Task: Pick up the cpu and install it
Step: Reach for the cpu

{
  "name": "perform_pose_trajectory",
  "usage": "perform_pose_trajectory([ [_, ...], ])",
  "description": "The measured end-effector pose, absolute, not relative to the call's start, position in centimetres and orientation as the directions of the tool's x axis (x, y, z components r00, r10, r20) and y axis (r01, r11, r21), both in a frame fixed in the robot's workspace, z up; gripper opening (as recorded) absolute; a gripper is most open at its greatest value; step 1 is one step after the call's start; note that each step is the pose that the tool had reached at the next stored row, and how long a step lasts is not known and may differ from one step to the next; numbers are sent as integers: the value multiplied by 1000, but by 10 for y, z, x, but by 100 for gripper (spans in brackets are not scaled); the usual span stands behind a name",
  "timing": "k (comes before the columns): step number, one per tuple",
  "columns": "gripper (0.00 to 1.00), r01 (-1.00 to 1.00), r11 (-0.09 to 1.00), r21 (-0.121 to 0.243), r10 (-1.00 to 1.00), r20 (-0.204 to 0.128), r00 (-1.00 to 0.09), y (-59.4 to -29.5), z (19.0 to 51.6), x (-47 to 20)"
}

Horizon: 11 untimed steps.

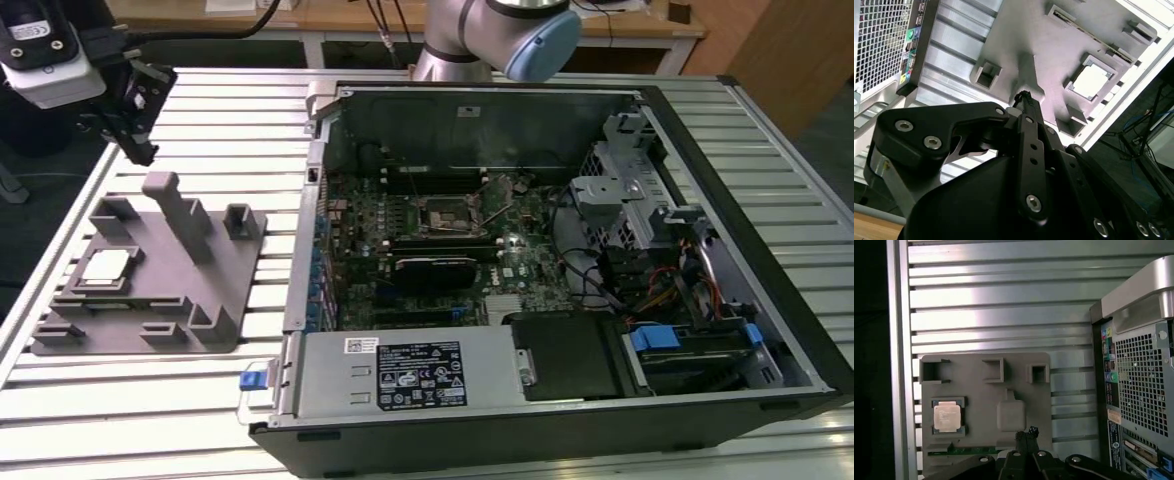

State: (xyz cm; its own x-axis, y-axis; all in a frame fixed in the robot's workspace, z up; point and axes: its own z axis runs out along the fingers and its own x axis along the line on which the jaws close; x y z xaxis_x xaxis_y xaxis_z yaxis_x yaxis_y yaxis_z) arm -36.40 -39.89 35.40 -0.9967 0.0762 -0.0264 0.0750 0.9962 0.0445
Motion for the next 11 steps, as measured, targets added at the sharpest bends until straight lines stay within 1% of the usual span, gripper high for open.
perform_pose_trajectory([
  [11,11,75,996,44,76,-26,-997,-399,345,-386],
])
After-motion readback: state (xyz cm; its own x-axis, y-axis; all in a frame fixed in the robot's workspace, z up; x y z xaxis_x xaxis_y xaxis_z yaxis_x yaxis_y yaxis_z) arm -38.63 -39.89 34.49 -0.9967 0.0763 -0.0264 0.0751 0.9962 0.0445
